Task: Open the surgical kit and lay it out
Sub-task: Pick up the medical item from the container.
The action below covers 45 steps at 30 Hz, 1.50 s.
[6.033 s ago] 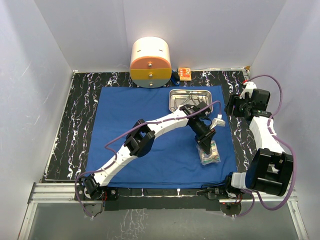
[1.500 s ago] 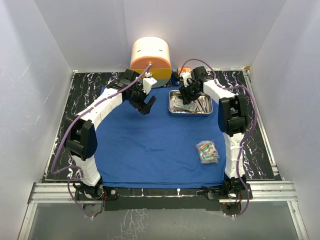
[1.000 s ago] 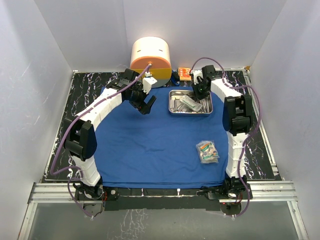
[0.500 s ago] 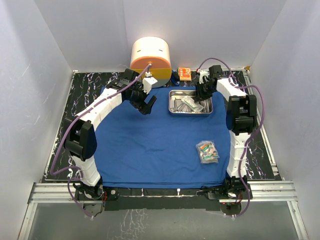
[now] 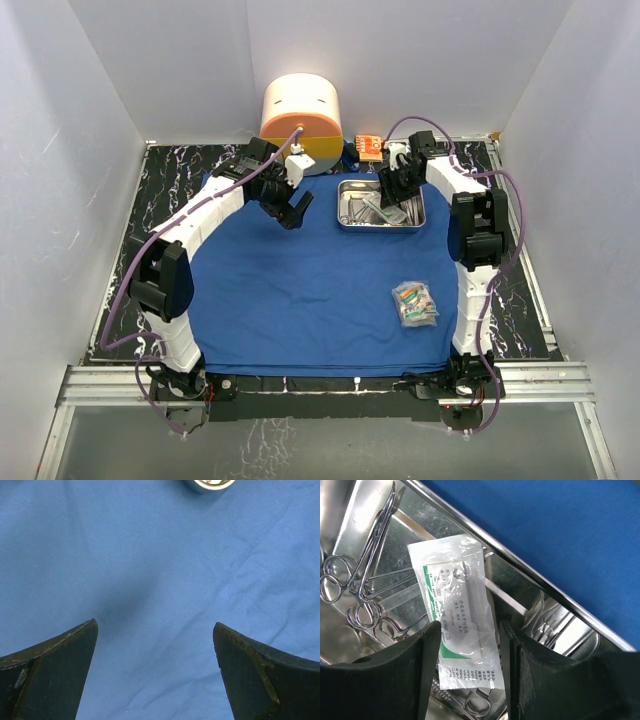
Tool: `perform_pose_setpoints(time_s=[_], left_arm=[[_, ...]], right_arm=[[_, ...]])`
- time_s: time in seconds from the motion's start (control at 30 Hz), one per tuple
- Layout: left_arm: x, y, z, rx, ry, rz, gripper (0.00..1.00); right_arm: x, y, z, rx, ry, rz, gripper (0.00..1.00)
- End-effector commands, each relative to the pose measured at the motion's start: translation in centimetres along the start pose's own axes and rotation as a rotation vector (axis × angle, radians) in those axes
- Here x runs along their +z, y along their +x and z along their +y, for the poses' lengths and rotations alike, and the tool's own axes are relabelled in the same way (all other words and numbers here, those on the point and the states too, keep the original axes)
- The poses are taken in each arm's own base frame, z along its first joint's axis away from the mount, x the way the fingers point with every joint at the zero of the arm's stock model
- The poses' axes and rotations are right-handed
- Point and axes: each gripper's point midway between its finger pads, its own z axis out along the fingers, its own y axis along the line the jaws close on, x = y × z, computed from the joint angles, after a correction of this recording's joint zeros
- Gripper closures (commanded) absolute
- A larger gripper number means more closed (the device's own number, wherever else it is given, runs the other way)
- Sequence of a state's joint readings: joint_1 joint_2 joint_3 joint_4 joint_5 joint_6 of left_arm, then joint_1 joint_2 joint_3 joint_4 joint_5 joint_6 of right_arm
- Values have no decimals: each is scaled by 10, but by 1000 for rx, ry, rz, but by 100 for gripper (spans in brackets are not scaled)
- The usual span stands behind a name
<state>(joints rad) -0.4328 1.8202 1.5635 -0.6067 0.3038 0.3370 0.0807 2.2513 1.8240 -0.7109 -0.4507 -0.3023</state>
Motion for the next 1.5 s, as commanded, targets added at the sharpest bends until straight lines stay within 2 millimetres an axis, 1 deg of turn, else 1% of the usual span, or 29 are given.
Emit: perform_pose_setpoints(time_s=[0.0,0.13,0.27,0.5,0.63,0.73,0.83,0.97,1.13,1.2,1.27,1.33,1.47], left_arm=[[-21,-14,-5,16,3,-54,2],[-22,-15,-5,20,0,-56,1],[-22,-15,-5,21,0,-57,2],[-25,-13,-5,29,-10,-59,1],[-26,-11,-4,33,-17,-60,1],[-27,-13,-4,36,-23,-67,1],[-29,-14,-3,38,-28,-72,1],[-29,-15,1,24,-57,-82,1],[-29,-19,23,-40,-182,-87,1],[-28,-21,28,-69,-207,-85,1],[-27,-25,31,-94,-215,-83,1],[-26,-30,32,-121,-216,-88,1],[-26,-47,28,-168,-180,-124,1]], right_arm=[[-1,-6,-2,-78,15,6,51],[3,9,0,-108,23,54,53],[6,19,1,-110,24,77,59],[11,22,5,-90,6,82,74],[9,18,4,-58,19,71,85],[4,8,4,-43,27,44,94],[-6,-5,6,-29,27,4,100],[-19,-25,11,-31,23,-54,100],[-43,-60,18,-23,26,-149,100],[-54,-75,22,-20,23,-197,100],[-66,-87,28,-13,14,-241,100],[-77,-96,36,-8,4,-275,100],[-99,-107,48,-5,-4,-341,100]])
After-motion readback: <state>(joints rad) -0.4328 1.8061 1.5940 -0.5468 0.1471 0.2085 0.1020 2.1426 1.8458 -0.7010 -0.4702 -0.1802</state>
